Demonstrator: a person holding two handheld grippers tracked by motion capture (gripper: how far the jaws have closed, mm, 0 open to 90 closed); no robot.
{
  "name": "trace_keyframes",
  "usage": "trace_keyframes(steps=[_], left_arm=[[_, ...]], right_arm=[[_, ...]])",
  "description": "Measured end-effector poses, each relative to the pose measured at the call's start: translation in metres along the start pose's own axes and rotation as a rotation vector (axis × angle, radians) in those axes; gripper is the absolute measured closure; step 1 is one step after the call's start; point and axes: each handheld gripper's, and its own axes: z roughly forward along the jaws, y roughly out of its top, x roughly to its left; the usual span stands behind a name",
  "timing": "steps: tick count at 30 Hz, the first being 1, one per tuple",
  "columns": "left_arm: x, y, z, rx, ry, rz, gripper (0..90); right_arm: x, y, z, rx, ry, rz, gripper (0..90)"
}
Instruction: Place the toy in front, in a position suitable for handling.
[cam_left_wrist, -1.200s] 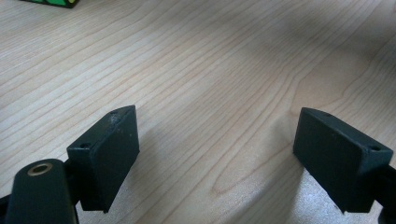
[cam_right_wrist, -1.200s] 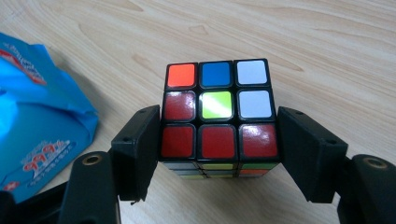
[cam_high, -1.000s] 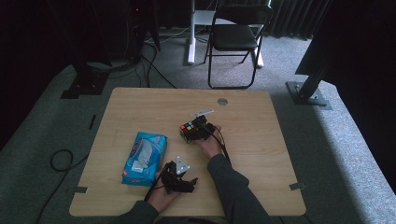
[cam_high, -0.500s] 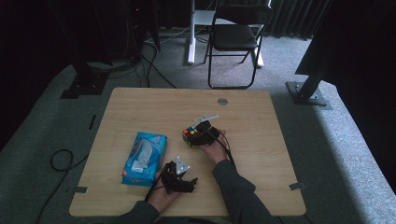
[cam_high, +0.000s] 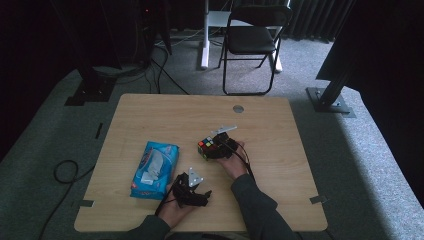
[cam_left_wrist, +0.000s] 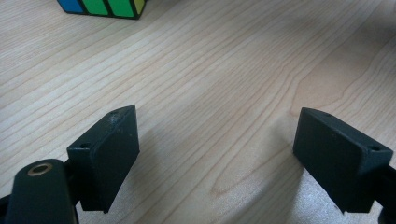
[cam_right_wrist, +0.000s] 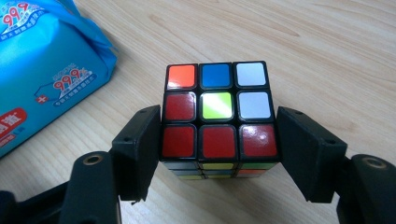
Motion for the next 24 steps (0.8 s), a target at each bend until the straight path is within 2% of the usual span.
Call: trace_keyframes(steps=[19, 24], left_arm=[[0.0, 0.0, 0.0, -0.002, -0.001, -0.003, 14.5], [0.0, 0.0, 0.0, 0.001, -0.001, -0.003, 14.5]], right_arm=[[-0.002, -0.019, -0.017, -0.018, 0.014, 0.008, 33.3], [0.001, -0.023, -0.02, -0.022, 0.007, -0.009, 33.3]])
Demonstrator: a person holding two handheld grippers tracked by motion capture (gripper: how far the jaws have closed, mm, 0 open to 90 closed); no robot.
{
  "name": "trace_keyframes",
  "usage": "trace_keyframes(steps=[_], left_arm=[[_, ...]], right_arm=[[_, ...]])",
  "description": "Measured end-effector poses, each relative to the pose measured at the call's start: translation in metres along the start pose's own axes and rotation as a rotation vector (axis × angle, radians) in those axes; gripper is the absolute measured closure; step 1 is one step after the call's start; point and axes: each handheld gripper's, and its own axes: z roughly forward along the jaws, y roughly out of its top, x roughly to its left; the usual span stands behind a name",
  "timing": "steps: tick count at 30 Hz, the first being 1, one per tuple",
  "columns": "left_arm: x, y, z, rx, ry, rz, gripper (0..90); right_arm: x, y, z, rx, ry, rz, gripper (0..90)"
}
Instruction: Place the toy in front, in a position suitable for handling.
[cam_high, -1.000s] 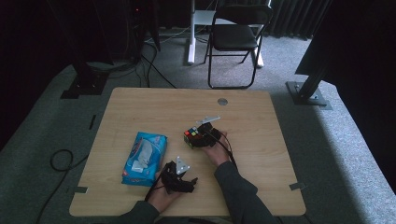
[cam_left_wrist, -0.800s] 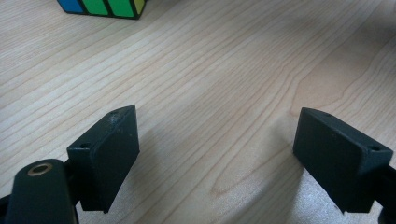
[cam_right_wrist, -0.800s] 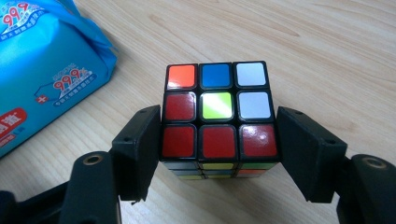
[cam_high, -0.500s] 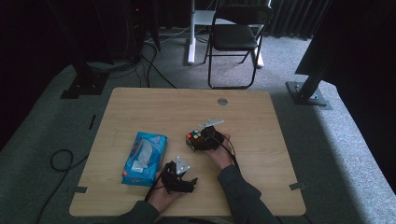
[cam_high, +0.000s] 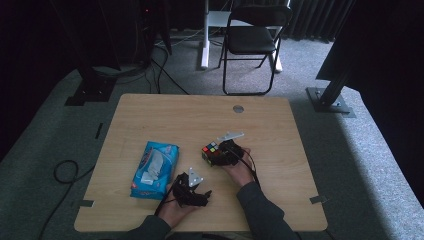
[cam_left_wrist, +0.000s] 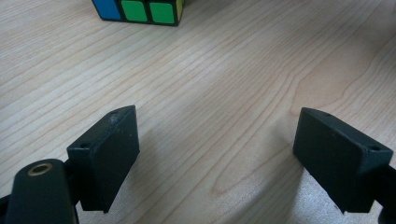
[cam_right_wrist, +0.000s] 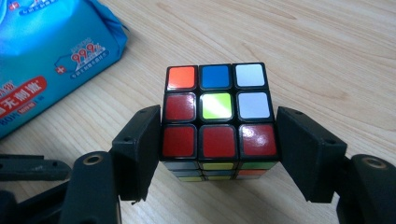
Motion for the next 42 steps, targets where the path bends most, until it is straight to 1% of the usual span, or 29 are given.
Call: trace_keyframes(steps=[9, 14, 20, 22, 25, 27, 28, 32, 34, 35, 38, 41, 42], left_arm=[[0.0, 0.0, 0.0, -0.002, 0.002, 0.0, 14.6], [0.0, 0.0, 0.0, -0.002, 0.0, 0.003, 15.2], [0.0, 0.0, 0.0, -0.001, -0.001, 0.004, 15.3], [0.001, 0.0, -0.001, 0.0, -0.005, 0.006, 16.2], [0.001, 0.0, -0.002, 0.002, -0.006, 0.01, 17.4], [0.001, 0.0, -0.002, -0.003, -0.005, 0.009, 22.0], [0.002, 0.0, -0.003, -0.002, -0.005, 0.008, 22.5], [0.002, -0.001, -0.003, -0.008, 0.001, 0.001, 26.3], [0.002, -0.001, -0.003, -0.01, 0.001, -0.001, 26.4], [0.002, -0.001, -0.003, -0.011, 0.002, -0.001, 26.5], [0.002, -0.002, -0.003, -0.017, 0.007, -0.009, 27.4], [0.003, -0.002, -0.004, -0.022, 0.006, -0.011, 30.9], [0.003, -0.002, -0.004, -0.022, 0.006, -0.011, 31.0]], right_arm=[[0.003, -0.003, -0.002, -0.007, 0.0, -0.002, 32.9], [0.003, -0.007, -0.006, -0.019, -0.002, 0.005, 28.4], [0.003, -0.013, -0.012, -0.044, 0.012, 0.012, 25.5], [0.002, -0.017, -0.014, -0.05, 0.021, 0.018, 25.5], [0.0, -0.023, -0.015, -0.039, 0.016, 0.018, 25.5], [0.0, -0.027, -0.016, -0.041, 0.019, 0.018, 25.5], [0.0, -0.029, -0.017, -0.038, 0.018, 0.018, 25.5], [-0.003, -0.032, -0.02, -0.032, 0.009, 0.01, 25.6], [-0.005, -0.034, -0.021, -0.034, 0.008, 0.009, 25.7], [-0.005, -0.035, -0.02, -0.033, 0.0, 0.004, 25.7], [-0.006, -0.039, -0.019, -0.014, -0.016, -0.023, 25.7], [-0.007, -0.045, -0.017, 0.006, -0.041, -0.057, 25.7], [-0.007, -0.048, -0.016, 0.009, -0.042, -0.06, 25.7]])
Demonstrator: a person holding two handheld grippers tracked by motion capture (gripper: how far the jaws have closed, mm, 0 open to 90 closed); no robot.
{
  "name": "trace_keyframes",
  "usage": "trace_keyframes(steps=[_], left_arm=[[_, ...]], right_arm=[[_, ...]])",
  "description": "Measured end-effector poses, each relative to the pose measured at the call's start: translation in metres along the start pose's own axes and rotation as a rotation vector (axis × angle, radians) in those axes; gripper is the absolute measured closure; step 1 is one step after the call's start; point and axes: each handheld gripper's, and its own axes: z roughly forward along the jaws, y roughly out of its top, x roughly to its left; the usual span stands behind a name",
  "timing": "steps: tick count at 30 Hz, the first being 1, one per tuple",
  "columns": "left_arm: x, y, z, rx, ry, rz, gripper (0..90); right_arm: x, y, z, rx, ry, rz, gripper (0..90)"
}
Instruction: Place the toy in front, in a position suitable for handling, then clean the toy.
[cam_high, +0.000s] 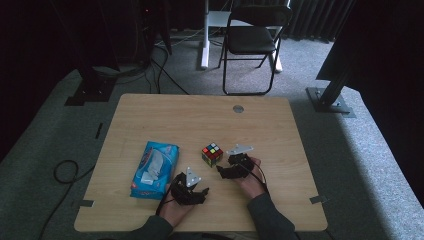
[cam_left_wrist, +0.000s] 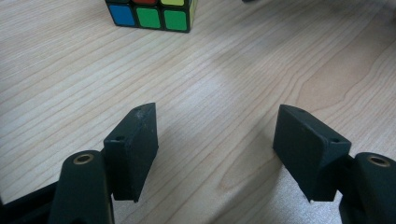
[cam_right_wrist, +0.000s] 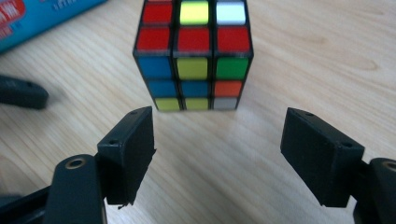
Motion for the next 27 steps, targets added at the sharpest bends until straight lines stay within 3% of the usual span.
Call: trace_keyframes(steps=[10, 13, 18, 23, 27], left_arm=[[0.002, 0.0, -0.001, -0.003, -0.008, -0.019, 33.0], [0.003, 0.0, -0.001, -0.002, -0.012, -0.026, 34.1], [-0.001, 0.0, -0.001, 0.006, 0.003, -0.004, 34.1], [0.001, 0.002, -0.005, 0.014, -0.036, -0.03, 37.2], [-0.002, 0.005, -0.01, -0.001, -0.032, -0.005, 37.3]], right_arm=[[-0.005, -0.015, 0.009, 0.025, 0.007, 0.022, 26.9], [-0.004, -0.017, 0.01, 0.018, -0.001, 0.018, 26.3], [0.0, -0.021, 0.013, -0.014, -0.02, -0.006, 24.4], [-0.001, -0.025, 0.013, -0.046, -0.016, -0.012, 24.2], [-0.001, -0.025, 0.013, -0.046, -0.016, -0.012, 24.2]])
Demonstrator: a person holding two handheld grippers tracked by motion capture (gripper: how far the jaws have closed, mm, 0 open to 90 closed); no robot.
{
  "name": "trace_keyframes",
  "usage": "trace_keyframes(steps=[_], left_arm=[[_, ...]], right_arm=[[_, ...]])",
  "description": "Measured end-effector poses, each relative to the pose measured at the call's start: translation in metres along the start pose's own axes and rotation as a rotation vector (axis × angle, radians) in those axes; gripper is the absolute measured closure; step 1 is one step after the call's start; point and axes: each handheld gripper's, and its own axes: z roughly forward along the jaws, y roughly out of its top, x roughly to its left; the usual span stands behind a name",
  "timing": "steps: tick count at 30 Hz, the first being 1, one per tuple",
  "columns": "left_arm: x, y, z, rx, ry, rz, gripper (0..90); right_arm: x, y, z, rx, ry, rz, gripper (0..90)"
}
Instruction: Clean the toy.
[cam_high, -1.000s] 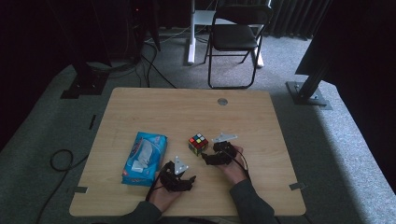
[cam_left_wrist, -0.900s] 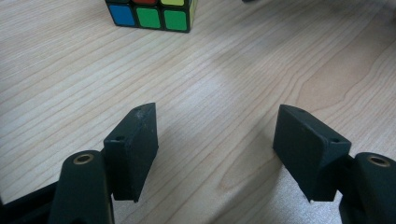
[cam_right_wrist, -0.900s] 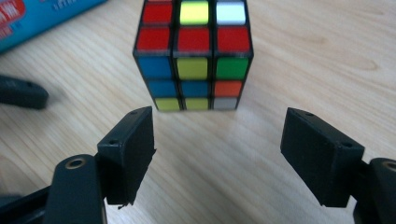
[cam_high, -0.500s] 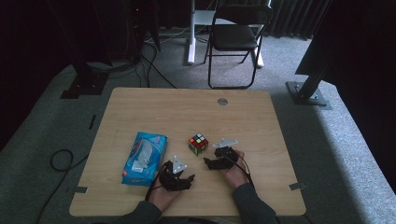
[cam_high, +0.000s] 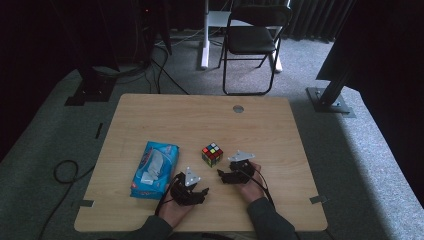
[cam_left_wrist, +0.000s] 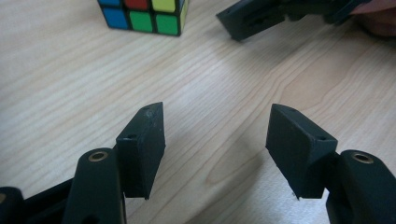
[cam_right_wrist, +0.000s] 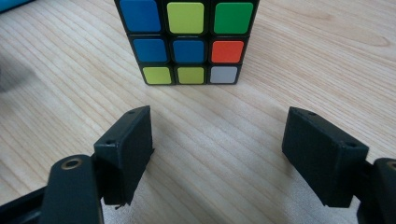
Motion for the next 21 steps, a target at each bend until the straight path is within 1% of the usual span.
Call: trace_keyframes(steps=[3, 9, 14, 18, 21], left_arm=[[-0.002, 0.001, -0.004, -0.009, 0.006, 0.014, 37.3], [-0.004, 0.004, -0.012, -0.019, 0.0, 0.022, 38.4], [-0.004, 0.008, -0.017, -0.026, -0.026, -0.01, 37.7], [-0.004, 0.012, -0.024, -0.031, -0.017, -0.011, 37.8], [-0.003, 0.014, -0.031, -0.036, 0.007, 0.002, 37.8]], right_arm=[[0.0, 0.0, 0.0, -0.001, 0.0, -0.001, 24.1], [0.0, 0.0, 0.0, -0.001, 0.0, -0.001, 24.2], [0.0, 0.0, 0.0, 0.001, -0.003, 0.002, 23.3], [0.0, 0.0, 0.0, 0.001, -0.003, 0.002, 23.3], [0.0, 0.0, 0.0, 0.001, -0.003, 0.003, 23.4]])
